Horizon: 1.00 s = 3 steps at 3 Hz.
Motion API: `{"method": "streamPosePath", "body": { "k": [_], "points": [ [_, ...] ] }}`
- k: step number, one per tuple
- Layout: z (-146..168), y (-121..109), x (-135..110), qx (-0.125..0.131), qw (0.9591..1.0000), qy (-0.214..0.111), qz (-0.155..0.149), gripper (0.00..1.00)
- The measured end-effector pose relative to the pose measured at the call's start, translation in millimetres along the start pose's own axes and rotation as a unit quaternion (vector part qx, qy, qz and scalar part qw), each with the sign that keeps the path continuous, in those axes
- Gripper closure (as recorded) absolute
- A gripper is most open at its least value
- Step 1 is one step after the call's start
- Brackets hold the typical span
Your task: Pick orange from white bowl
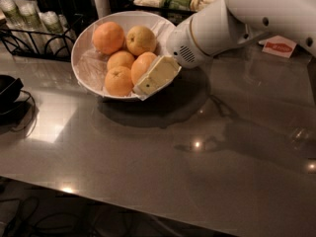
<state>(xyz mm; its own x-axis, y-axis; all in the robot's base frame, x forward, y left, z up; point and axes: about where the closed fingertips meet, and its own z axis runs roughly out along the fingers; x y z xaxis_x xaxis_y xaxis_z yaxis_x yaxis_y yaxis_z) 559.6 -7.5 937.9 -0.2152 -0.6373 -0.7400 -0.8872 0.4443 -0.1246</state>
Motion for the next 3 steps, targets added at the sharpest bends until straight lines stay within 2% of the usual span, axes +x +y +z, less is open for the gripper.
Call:
{"method": "streamPosePath", "body": {
  "k": [1, 2, 3],
  "points": [
    [10, -2, -3, 0.013, 0.9999, 0.004, 0.007, 0.0],
    [18, 1, -5, 0.013, 0.9999, 0.007, 0.007, 0.13],
    [21, 2, -4, 0.016, 0.9998, 0.01, 0.009, 0.33]
  ]
}}
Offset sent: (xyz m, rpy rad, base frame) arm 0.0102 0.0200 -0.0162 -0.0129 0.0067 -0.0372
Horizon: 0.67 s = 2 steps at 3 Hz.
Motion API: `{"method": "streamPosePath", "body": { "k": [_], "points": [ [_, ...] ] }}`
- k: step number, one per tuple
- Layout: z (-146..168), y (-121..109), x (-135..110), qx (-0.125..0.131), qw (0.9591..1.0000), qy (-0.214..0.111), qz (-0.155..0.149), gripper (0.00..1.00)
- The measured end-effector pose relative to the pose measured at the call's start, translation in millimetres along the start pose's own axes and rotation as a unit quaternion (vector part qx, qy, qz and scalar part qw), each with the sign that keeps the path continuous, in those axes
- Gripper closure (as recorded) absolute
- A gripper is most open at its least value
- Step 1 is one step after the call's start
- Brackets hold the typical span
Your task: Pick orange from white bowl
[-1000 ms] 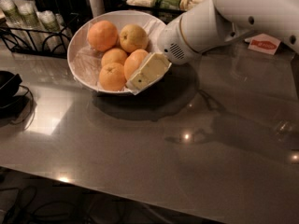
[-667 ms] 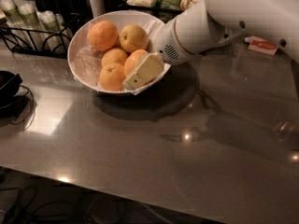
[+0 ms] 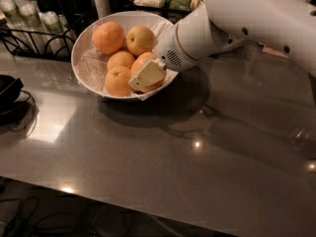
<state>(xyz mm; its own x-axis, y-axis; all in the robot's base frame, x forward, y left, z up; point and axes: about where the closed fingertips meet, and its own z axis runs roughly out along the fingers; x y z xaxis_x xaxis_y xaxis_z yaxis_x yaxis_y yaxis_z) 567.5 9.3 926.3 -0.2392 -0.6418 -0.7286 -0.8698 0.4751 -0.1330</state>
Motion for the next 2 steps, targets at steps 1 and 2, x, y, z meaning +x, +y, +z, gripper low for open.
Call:
{"method": "streamPosePath", "body": {
  "k": [1, 2],
  "points": [
    [4.2, -1.4, 1.3, 0.005, 1.0, 0.006, 0.001, 0.33],
    [7.9, -6.4, 5.6, 0.014, 0.9998, 0.014, 0.004, 0.33]
  ]
}}
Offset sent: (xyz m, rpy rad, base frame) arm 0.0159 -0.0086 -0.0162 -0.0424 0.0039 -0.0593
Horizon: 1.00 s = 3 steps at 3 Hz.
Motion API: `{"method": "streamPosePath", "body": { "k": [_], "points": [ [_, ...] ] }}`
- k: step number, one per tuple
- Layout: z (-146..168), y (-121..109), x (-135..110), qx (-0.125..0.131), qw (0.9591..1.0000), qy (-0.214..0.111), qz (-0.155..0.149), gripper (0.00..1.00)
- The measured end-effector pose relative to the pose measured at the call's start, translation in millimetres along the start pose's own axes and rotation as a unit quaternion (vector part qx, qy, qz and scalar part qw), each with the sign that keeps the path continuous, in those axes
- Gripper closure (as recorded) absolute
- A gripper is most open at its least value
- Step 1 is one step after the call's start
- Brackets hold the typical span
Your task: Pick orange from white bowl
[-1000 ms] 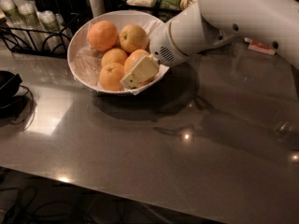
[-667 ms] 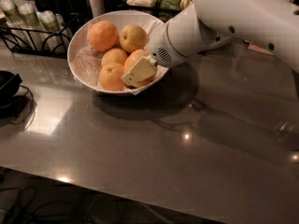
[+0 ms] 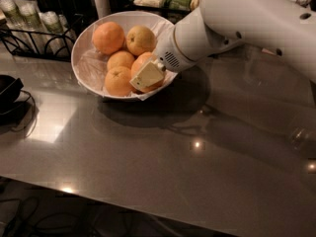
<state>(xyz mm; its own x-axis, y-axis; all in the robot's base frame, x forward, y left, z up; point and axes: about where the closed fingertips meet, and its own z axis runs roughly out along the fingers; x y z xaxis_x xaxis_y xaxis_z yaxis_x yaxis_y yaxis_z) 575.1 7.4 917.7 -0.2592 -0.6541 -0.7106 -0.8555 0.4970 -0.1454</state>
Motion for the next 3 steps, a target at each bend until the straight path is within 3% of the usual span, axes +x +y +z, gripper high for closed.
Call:
{"method": "streamPosePath", "body": {
  "k": [1, 3],
  "points": [
    [5, -4, 6, 0.008, 0.9999, 0.01, 0.004, 0.28],
    [20, -1, 17, 0.007, 0.9995, 0.028, 0.01, 0.32]
  ]
}}
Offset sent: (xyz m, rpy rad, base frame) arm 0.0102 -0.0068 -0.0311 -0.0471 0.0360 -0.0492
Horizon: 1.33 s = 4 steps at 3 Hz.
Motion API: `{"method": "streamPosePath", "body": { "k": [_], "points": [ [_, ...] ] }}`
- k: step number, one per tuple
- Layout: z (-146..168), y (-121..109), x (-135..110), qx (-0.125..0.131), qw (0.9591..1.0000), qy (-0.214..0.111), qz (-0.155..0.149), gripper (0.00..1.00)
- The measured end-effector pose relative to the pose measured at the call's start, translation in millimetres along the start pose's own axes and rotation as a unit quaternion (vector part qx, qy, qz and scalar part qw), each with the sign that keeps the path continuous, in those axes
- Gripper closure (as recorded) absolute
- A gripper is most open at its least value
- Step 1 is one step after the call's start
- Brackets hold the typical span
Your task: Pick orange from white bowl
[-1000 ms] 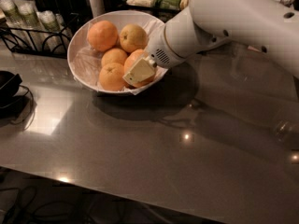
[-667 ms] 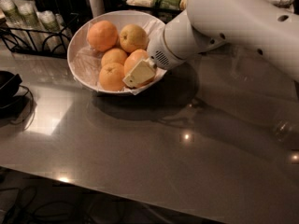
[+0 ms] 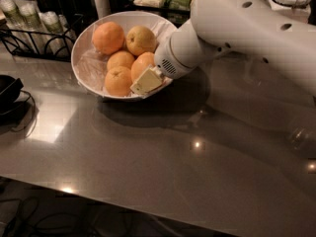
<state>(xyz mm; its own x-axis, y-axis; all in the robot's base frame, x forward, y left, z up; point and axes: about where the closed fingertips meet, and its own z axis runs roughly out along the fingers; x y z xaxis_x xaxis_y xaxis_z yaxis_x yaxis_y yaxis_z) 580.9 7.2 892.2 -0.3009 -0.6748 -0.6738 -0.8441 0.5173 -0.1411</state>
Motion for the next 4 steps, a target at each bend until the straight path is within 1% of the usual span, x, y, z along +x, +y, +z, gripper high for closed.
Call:
{"method": "streamPosePath", "body": {
  "k": [1, 3, 4],
  "points": [
    [-1, 0, -2, -0.001, 1.0, 0.001, 0.0, 0.52],
    [-5, 0, -5, -0.001, 1.0, 0.001, 0.0, 0.97],
    [-15, 6, -20, -0.022, 0.9992, -0.027, -0.021, 1.0]
  ]
}}
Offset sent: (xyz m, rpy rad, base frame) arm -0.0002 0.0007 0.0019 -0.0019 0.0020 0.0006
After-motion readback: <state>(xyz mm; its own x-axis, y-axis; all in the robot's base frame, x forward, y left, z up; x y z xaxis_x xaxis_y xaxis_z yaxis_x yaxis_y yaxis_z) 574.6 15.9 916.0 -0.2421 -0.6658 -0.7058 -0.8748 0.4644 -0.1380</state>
